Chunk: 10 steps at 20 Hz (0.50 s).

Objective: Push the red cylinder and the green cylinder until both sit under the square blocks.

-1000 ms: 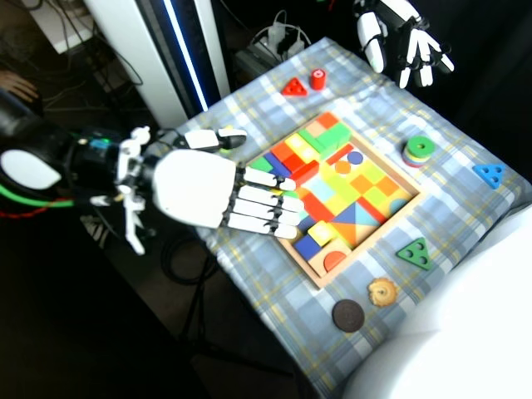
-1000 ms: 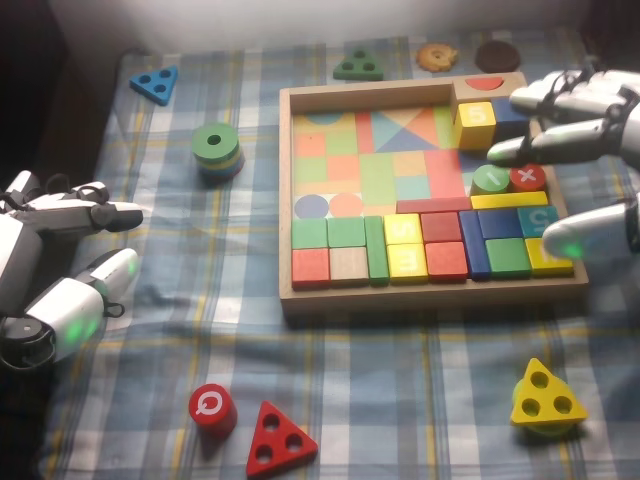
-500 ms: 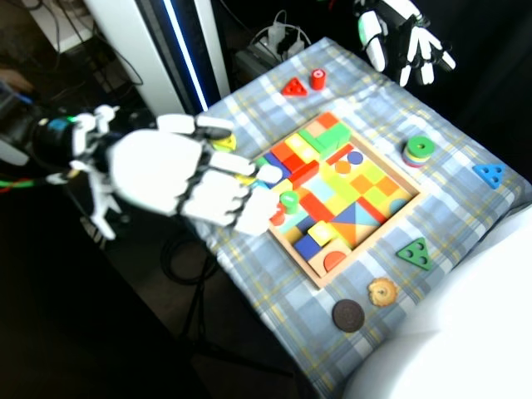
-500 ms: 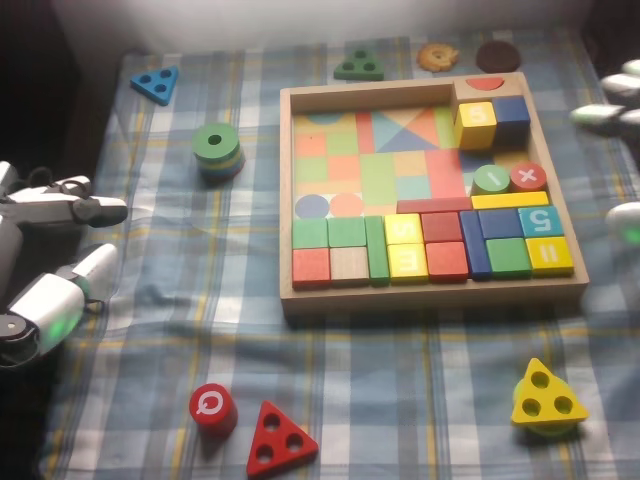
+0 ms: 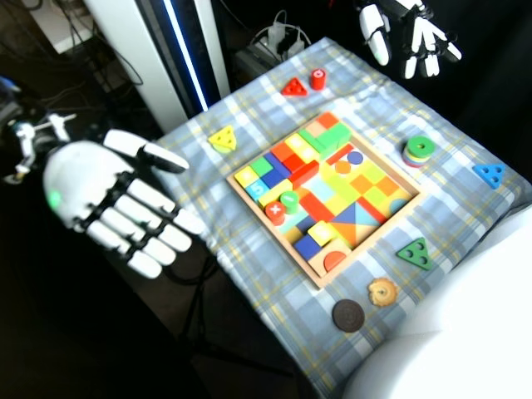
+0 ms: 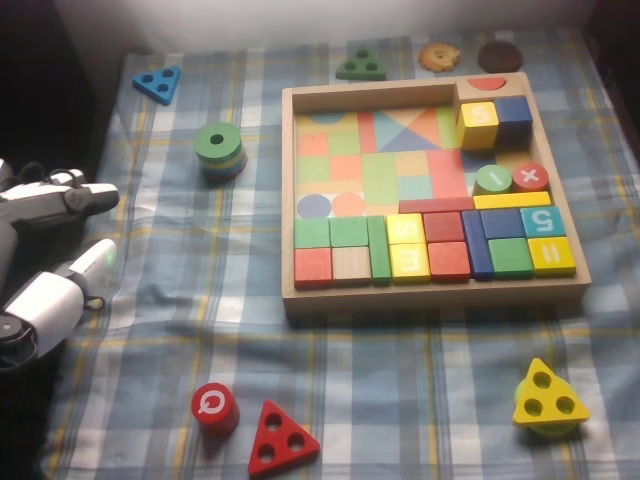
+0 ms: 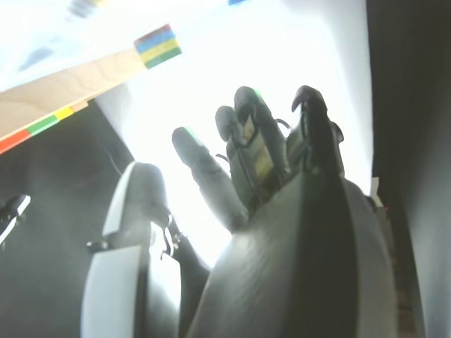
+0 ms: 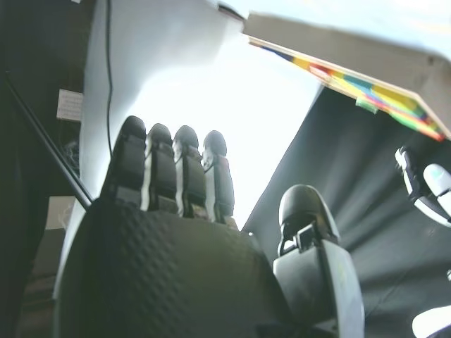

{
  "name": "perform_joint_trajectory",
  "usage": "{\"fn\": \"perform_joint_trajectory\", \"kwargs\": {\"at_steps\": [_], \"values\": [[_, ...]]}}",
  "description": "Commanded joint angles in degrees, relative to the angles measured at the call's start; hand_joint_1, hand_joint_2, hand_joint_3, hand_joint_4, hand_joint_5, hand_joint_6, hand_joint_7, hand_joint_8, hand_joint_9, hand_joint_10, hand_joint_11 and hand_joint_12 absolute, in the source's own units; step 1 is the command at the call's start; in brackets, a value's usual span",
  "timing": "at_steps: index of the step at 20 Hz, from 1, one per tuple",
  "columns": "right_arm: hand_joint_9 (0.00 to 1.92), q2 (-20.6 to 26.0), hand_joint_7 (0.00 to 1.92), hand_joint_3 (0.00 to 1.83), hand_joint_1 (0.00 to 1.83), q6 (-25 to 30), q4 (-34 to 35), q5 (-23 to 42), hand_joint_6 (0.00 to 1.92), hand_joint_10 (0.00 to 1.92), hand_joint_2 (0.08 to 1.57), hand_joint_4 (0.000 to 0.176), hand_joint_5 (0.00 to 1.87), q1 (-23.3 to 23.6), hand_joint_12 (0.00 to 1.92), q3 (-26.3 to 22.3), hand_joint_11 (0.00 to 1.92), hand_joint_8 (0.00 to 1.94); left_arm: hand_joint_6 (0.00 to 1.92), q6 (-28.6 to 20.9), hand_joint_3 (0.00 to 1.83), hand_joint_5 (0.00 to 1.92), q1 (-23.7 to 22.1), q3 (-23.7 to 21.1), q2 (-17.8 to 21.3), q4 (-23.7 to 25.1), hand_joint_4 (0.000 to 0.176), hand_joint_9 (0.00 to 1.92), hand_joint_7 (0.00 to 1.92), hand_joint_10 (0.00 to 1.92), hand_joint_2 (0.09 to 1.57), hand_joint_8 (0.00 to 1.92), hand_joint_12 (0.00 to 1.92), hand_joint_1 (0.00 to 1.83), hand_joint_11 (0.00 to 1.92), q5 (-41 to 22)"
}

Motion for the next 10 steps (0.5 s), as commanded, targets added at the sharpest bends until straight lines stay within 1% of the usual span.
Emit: {"fn": "perform_joint_trajectory", "kwargs": {"at_steps": [1,3,4,6,7,9,10], "values": [[0.25,-0.1,0.29,0.00,0.00,0.1,1.9,9.8,0.01,0.04,1.30,0.000,0.33,0.0,0.11,0.0,0.23,0.01,0.00,-0.4,0.00,0.83,-0.1,0.0,0.2,2.8,0.000,0.43,0.54,0.00,1.31,0.01,0.00,0.86,0.00,-7.4],[0.25,-0.8,0.29,0.01,0.00,0.1,4.3,12.9,0.00,0.01,1.30,0.000,0.32,-1.5,0.10,-1.0,0.23,0.00,0.00,-0.4,0.00,0.82,-0.1,-0.2,0.2,2.8,0.000,0.42,0.54,0.00,1.31,0.00,0.00,0.84,0.00,-7.9],[0.23,-1.1,0.27,0.00,0.00,0.1,6.6,13.3,0.00,0.00,1.30,0.000,0.31,-1.9,0.10,-2.0,0.22,0.00,0.00,-0.4,0.01,0.81,0.0,-0.3,0.2,2.8,0.000,0.43,0.54,0.00,1.32,0.00,0.00,0.80,0.00,-8.3],[0.21,-2.1,0.26,0.00,0.00,-0.7,8.1,13.3,0.00,0.00,1.29,0.000,0.31,-1.6,0.08,-2.8,0.19,0.00,0.00,-0.5,0.01,0.81,0.5,-0.4,0.2,2.2,0.000,0.43,0.54,0.00,1.33,0.00,0.00,0.76,0.00,-8.6],[0.26,-3.1,0.28,0.00,0.00,-0.7,8.2,13.3,0.01,0.02,1.27,0.008,0.33,-1.0,0.09,-2.4,0.24,0.01,0.00,-0.5,0.00,0.79,0.6,-0.3,0.0,1.3,0.000,0.42,0.53,0.00,1.33,0.00,0.00,0.77,0.00,-8.4],[0.28,-4.4,0.30,0.00,0.00,-0.7,8.7,13.3,0.01,0.02,1.28,0.005,0.34,-0.4,0.10,-1.9,0.26,0.01,0.00,-0.5,0.00,0.79,0.6,-0.3,-0.2,0.8,0.000,0.42,0.53,0.00,1.33,0.00,0.00,0.79,0.00,-8.4],[0.32,-4.9,0.34,0.00,0.06,-0.7,8.8,13.3,0.01,0.01,1.26,0.000,0.39,-0.2,0.10,-1.8,0.31,0.01,0.00,-0.5,0.00,0.79,0.6,-0.3,-0.3,0.7,0.000,0.41,0.53,0.00,1.33,0.00,0.00,0.79,0.00,-8.4]]}}
